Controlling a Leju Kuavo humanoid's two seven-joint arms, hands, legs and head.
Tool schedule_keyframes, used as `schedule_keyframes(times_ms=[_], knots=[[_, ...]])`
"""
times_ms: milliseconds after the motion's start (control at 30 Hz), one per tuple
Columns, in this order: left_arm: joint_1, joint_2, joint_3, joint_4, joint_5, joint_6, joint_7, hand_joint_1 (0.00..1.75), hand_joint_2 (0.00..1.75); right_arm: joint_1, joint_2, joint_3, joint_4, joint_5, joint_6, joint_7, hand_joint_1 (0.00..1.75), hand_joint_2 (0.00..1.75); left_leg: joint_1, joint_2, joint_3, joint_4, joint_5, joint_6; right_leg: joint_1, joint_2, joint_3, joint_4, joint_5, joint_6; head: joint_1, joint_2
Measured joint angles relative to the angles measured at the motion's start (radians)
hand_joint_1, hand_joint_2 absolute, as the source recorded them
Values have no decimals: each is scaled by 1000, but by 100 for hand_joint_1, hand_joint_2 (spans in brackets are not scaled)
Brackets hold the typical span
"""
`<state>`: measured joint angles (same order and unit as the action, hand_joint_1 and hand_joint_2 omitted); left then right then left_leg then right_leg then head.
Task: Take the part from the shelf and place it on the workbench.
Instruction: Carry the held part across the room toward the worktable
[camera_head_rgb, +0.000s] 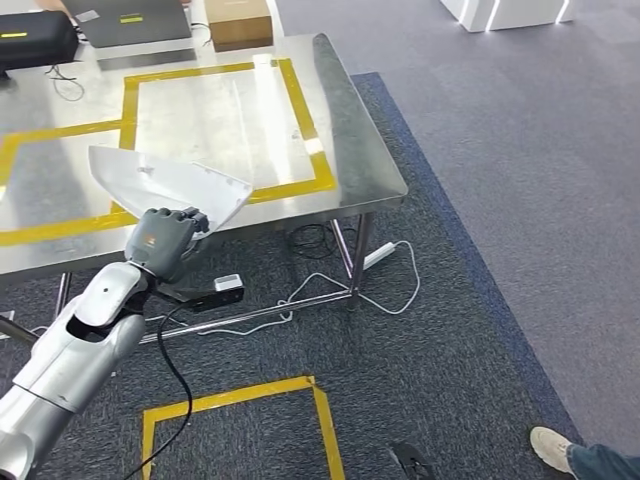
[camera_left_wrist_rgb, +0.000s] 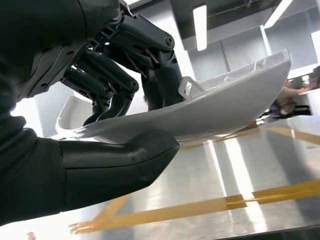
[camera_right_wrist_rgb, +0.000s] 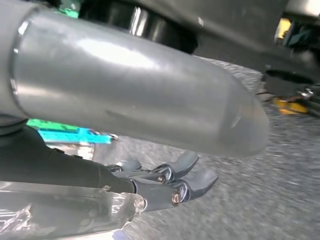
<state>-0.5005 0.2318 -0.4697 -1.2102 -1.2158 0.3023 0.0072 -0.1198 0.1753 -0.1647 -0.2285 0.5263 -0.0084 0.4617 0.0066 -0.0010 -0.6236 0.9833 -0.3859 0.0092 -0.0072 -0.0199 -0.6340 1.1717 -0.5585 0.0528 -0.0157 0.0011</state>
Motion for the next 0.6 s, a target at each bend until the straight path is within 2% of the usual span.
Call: schedule_keyframes(times_ms=[33,67,100,133,200,267,300,400,433,533,600], knots=[[0,-1,-2,2,-2,0,-2,175,175,2,0,0,0,-1,-2,-1,0,0,0,-8,0,0,0,2,0,12,-37,73,-29,1,1,0],[0,-3,-4,4,-4,1,-4,175,175,3,0,0,0,-1,-4,-2,0,0,0,-16,0,0,-1,3,0,16,-67,127,-43,0,2,0],[1,-4,-7,7,-8,2,-6,175,175,4,0,0,0,-1,-6,-2,0,0,-1,-24,0,1,-1,3,0,17,-82,145,-37,-1,2,0],[0,-5,-10,11,-11,4,-9,175,175,5,0,0,0,-1,-8,-1,0,0,-1,-30,1,1,-1,3,0,18,-78,121,-11,-3,3,0],[-1,-4,-15,18,-18,9,-13,175,175,4,0,-2,0,-3,-9,0,0,0,0,-40,4,3,-4,-1,-1,21,-25,-15,68,-7,3,0],[-10,-3,-19,29,-22,14,-15,175,175,3,3,-4,0,-6,-9,-1,0,0,-3,-46,0,8,-5,-8,-3,29,23,-125,112,-11,3,0],[-17,-1,-21,39,-23,16,-16,175,175,4,5,-5,0,-9,-8,-2,0,0,-5,-48,-3,9,-4,-7,-4,33,32,-145,116,-12,3,0],[-40,5,-24,80,-29,24,-16,175,175,5,12,-11,0,-20,-8,-2,0,0,-6,-48,-5,6,2,4,-2,38,31,-148,121,-14,2,0],[-50,6,-24,97,-30,30,-17,175,175,5,14,-14,0,-23,-9,-1,0,0,-6,-46,-4,4,4,4,-1,40,29,-148,122,-16,2,0],[-79,15,-23,148,-29,58,-28,175,175,9,21,-22,0,-31,-12,0,0,0,-4,-43,-3,-5,9,-4,2,44,26,-147,124,-24,2,0],[-95,21,-22,178,-28,77,-42,175,175,14,25,-26,0,-34,-15,0,0,0,-2,-43,-3,-8,11,-15,4,43,24,-147,124,-28,2,0]])
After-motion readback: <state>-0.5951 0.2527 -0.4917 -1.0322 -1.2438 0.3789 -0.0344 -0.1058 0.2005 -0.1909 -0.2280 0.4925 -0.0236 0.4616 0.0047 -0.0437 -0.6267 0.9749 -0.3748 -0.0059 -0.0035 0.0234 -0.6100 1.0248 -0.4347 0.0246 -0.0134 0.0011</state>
